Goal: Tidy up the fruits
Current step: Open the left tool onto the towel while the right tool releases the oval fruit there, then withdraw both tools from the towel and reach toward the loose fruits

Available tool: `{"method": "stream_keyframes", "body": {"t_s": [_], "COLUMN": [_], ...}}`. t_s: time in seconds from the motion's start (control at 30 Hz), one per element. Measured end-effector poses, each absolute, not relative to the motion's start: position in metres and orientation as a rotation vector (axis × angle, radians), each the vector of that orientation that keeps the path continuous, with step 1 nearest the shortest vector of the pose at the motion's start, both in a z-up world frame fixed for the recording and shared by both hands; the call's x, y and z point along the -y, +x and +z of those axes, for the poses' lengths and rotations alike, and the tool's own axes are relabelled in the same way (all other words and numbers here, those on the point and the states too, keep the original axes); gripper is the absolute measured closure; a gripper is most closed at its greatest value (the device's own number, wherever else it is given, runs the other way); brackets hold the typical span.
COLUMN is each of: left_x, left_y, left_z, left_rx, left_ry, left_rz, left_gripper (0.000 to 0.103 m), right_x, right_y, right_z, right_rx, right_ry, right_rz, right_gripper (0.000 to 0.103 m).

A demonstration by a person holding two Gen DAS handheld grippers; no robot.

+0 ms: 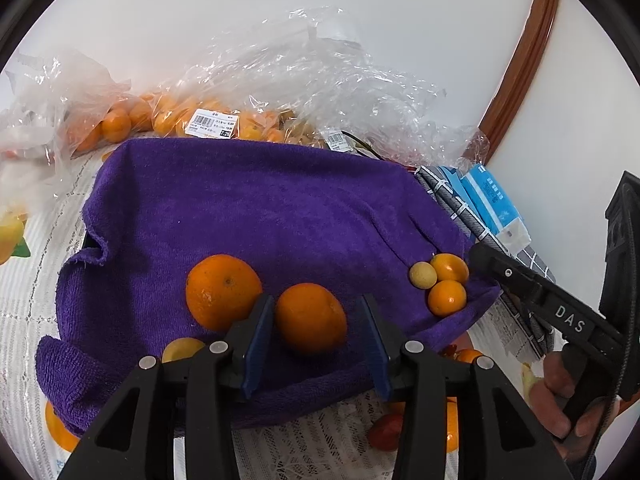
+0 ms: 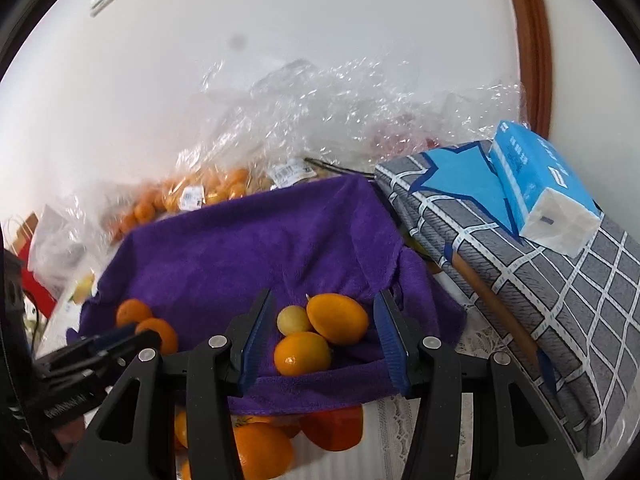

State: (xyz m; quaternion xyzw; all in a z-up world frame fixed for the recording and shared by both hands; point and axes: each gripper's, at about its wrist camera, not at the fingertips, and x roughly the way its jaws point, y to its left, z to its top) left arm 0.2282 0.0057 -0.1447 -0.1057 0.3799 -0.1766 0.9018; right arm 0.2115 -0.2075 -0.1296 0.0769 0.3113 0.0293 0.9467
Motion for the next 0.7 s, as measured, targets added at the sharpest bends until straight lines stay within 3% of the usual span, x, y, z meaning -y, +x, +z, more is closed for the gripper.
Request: {"method": "stream_keyframes", "body": {"t_s": [0.37,0.7], "left_x": [-0.011,-0.008], "left_y": [0.223,0.215], "left_z": [-0.139,-0.132], "left_rx": [-0.757,-0.717], "left_ry": [-0.267,-0.256], "left_rz": [-0.391,-0.408], "left_gripper": [0.056,0.052], "right_x": [0.216,0.211], "right_y": [0.183,0.127], "right_z": [-0.114,-0.133], "right_rx": [-0.607,-0.681], "right_ry": [0.183,0.106], "right_rz": [0.080,0.038], "right_gripper": [0.052,0.052]}}
